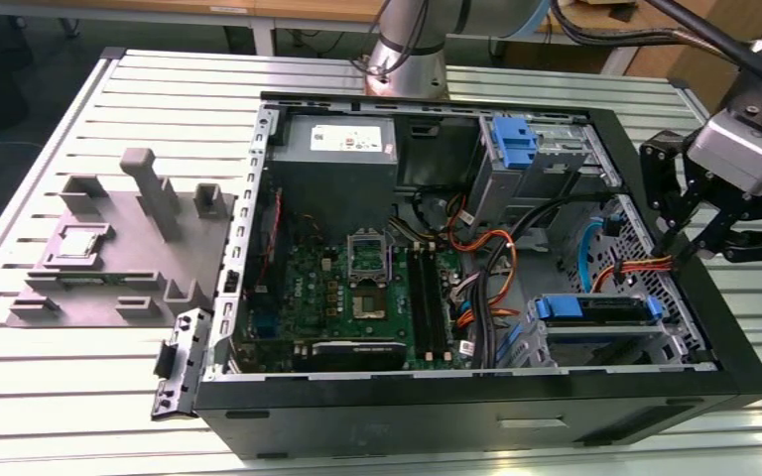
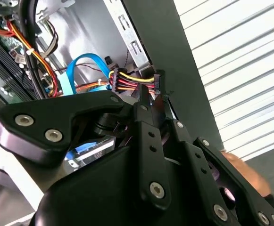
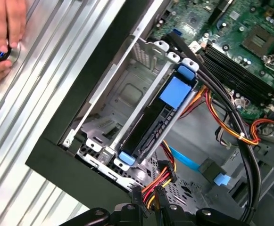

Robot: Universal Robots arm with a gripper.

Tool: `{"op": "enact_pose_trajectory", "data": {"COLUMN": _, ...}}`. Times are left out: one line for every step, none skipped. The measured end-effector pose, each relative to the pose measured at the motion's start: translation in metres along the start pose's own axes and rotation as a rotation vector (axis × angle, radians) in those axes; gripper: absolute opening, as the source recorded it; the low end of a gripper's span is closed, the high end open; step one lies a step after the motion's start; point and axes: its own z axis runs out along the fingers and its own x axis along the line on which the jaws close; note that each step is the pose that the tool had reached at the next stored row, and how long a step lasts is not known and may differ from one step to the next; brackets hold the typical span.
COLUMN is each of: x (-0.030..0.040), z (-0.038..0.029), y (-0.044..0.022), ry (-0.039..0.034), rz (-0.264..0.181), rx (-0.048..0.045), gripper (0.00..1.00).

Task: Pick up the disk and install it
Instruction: 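Insert the first disk wire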

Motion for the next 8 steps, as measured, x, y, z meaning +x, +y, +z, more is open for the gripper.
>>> {"op": "enact_pose_trajectory", "data": {"x": 0.0001, "z": 0.0003, "y": 0.0000, "ry": 0.0029, "rz": -0.008, "rx": 0.0005, "gripper": 0.25}}
{"op": "enact_pose_trajectory", "data": {"x": 0.0001, "z": 0.0008, "y": -0.0001, "ry": 0.0058, "rz": -0.016, "rx": 0.0017, "gripper": 0.25}}
{"op": "enact_pose_trajectory", "data": {"x": 0.0003, "z": 0.0012, "y": -0.0003, "ry": 0.0091, "rz": -0.022, "rx": 0.0024, "gripper": 0.25}}
{"op": "enact_pose_trajectory", "data": {"x": 0.0004, "z": 0.0018, "y": -0.0005, "ry": 0.0123, "rz": -0.027, "rx": 0.0032, "gripper": 0.25}}
{"op": "enact_pose_trajectory", "data": {"x": 0.0006, "z": 0.0025, "y": -0.0008, "ry": 0.0142, "rz": -0.033, "rx": 0.0042, "gripper": 0.25}}
{"op": "enact_pose_trajectory", "data": {"x": 0.0008, "z": 0.0028, "y": -0.0011, "ry": 0.0154, "rz": -0.040, "rx": 0.0050, "gripper": 0.25}}
{"op": "enact_pose_trajectory", "data": {"x": 0.0010, "z": 0.0030, "y": -0.0014, "ry": 0.0158, "rz": -0.048, "rx": 0.0057, "gripper": 0.25}}
{"op": "enact_pose_trajectory", "data": {"x": 0.0013, "z": 0.0032, "y": -0.0018, "ry": 0.0153, "rz": -0.055, "rx": 0.0062, "gripper": 0.25}}
